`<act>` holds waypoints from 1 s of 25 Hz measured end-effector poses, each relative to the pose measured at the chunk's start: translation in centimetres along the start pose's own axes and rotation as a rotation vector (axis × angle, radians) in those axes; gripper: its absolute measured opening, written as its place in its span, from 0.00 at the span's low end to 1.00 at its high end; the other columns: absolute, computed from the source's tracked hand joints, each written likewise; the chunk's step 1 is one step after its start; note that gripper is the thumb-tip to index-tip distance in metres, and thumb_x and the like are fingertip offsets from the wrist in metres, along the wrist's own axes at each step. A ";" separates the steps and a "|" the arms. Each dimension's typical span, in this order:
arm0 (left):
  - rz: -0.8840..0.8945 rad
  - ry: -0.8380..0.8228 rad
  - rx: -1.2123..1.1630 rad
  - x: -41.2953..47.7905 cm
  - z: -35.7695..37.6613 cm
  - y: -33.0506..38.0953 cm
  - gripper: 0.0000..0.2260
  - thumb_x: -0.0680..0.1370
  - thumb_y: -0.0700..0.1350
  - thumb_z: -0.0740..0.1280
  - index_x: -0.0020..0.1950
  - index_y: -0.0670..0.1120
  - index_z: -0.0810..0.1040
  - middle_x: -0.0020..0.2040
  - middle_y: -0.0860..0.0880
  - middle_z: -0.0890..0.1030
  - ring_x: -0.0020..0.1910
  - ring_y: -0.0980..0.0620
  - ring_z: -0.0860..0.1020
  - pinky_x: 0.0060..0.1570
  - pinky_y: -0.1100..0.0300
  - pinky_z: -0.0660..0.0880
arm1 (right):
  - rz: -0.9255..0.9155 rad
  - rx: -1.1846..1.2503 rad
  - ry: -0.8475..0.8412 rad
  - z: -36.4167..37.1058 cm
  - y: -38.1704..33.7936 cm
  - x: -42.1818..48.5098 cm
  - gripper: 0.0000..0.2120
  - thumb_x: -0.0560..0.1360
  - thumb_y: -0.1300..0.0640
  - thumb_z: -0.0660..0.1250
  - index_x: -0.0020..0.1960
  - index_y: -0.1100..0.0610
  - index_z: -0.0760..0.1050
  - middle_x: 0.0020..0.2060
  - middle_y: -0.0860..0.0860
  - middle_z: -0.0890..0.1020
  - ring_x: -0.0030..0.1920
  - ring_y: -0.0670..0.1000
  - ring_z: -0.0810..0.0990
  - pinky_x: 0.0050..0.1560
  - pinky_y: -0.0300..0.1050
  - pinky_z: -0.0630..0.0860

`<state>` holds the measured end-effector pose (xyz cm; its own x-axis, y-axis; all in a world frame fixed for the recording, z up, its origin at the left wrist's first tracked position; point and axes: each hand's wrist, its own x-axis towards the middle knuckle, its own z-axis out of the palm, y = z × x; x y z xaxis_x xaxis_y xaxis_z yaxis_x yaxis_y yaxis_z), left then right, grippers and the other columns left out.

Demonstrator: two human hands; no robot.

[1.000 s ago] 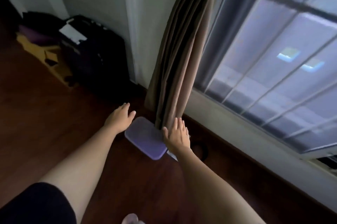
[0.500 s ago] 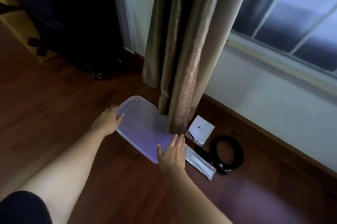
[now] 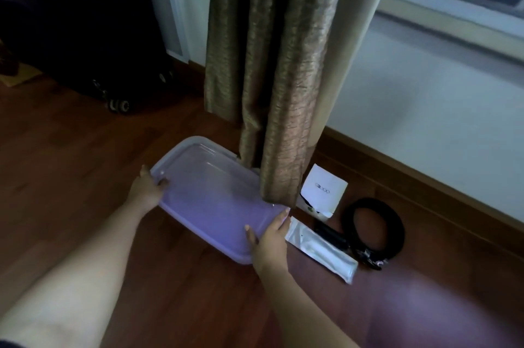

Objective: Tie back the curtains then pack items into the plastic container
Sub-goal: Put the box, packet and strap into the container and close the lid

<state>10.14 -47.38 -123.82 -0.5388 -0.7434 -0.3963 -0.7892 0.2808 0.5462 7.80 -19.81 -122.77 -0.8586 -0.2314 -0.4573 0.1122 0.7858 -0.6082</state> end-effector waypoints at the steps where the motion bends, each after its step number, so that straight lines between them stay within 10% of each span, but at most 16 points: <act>1: -0.041 0.013 -0.025 -0.3 -0.6 -0.2 0.33 0.77 0.47 0.66 0.76 0.39 0.54 0.72 0.35 0.64 0.67 0.35 0.67 0.62 0.43 0.69 | 0.009 0.007 -0.020 -0.1 -0.4 -0.5 0.45 0.77 0.44 0.61 0.75 0.62 0.32 0.76 0.63 0.43 0.70 0.62 0.65 0.65 0.45 0.65; 11: -0.161 -0.150 -0.121 -9.4 -4.3 -6.9 0.15 0.73 0.46 0.69 0.57 0.47 0.70 0.57 0.40 0.74 0.53 0.40 0.74 0.45 0.49 0.72 | 0.018 0.069 -0.138 0.3 4.6 -12.5 0.45 0.77 0.43 0.60 0.74 0.59 0.31 0.76 0.58 0.40 0.69 0.60 0.67 0.62 0.42 0.66; 16: -0.176 -0.343 -0.093 -17.5 -1.7 -6.1 0.24 0.60 0.52 0.73 0.52 0.43 0.73 0.49 0.43 0.78 0.44 0.46 0.77 0.41 0.55 0.73 | 0.074 0.018 -0.130 -3.4 11.8 -17.5 0.71 0.45 0.15 0.35 0.74 0.62 0.33 0.76 0.58 0.40 0.74 0.60 0.59 0.67 0.40 0.60; 20: -0.095 -0.527 -0.131 -20.3 3.2 -4.9 0.16 0.69 0.44 0.75 0.51 0.41 0.73 0.48 0.44 0.79 0.40 0.51 0.78 0.37 0.59 0.75 | 0.035 -0.048 -0.067 -8.3 18.3 -16.6 0.49 0.74 0.37 0.60 0.74 0.62 0.33 0.76 0.59 0.42 0.75 0.57 0.55 0.70 0.41 0.56; 25: 0.021 -0.638 -0.074 -21.1 6.4 -2.4 0.18 0.69 0.42 0.75 0.53 0.38 0.72 0.48 0.43 0.78 0.43 0.49 0.79 0.42 0.52 0.81 | 0.031 0.040 0.059 -9.4 23.8 -18.0 0.44 0.77 0.48 0.64 0.75 0.62 0.36 0.76 0.58 0.48 0.76 0.54 0.52 0.72 0.41 0.53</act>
<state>21.47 -28.49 -121.53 -0.6415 -0.2248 -0.7334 -0.7663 0.2315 0.5993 21.18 8.43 -122.93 -0.8821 -0.1721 -0.4385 0.1585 0.7681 -0.6204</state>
